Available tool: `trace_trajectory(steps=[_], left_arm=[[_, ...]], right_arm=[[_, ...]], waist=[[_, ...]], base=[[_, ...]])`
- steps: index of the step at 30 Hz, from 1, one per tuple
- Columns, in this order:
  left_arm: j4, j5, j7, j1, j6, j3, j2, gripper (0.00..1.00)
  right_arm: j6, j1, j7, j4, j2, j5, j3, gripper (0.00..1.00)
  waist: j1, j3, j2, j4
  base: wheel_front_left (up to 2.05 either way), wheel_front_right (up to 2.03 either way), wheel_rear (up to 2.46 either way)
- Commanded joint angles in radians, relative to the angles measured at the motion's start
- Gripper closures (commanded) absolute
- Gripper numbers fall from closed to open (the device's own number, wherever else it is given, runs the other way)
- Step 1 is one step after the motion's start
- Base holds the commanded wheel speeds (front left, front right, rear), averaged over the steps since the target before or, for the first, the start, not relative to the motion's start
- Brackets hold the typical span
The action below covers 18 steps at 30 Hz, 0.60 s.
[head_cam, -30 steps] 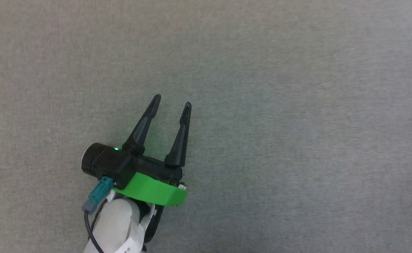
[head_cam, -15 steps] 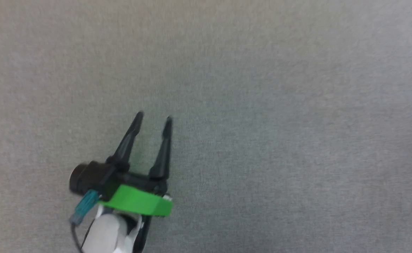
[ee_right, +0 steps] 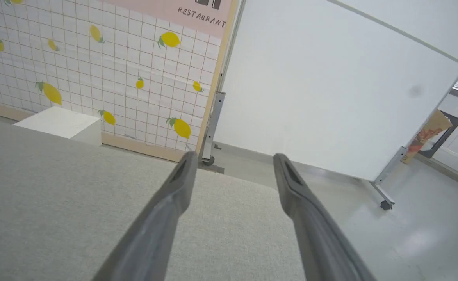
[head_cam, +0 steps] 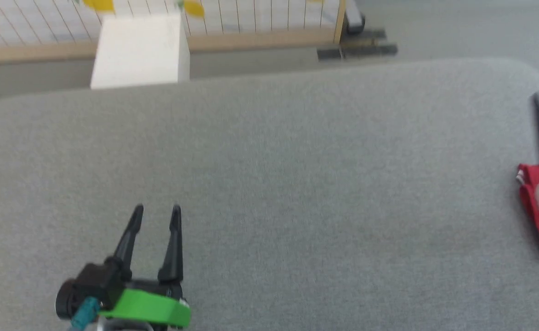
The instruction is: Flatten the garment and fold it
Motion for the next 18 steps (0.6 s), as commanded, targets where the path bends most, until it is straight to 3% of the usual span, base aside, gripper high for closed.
trace_trajectory(steps=[1,9,13,18], left_arm=[[0.001,0.015,-0.005,0.027,0.009,0.007,-0.005,0.0],[0.004,0.013,-0.005,0.104,0.022,0.025,-0.006,0.0],[0.017,0.006,-0.005,0.13,0.029,0.028,-0.006,0.0],[0.038,0.008,-0.005,0.149,0.028,0.021,-0.006,0.0]], right_arm=[[-0.002,0.055,-0.018,-0.038,0.041,0.001,-0.011,0.0],[-0.002,0.308,-0.093,-0.237,0.256,-0.047,-0.052,0.0],[-0.002,0.4,-0.094,-0.257,0.344,-0.054,-0.051,0.0],[-0.002,0.481,-0.105,-0.242,0.402,-0.073,-0.041,0.0]], waist=[[0.0,-0.103,-0.0001,0.01],[0.0,-0.164,-0.0001,0.046],[0.0,-0.178,-0.0001,0.061],[0.0,-0.191,-0.0001,0.078]], base=[[0.0,0.0,0.0],[0.0,0.0,0.0],[0.0,0.0,0.0],[0.0,0.0,0.0]])
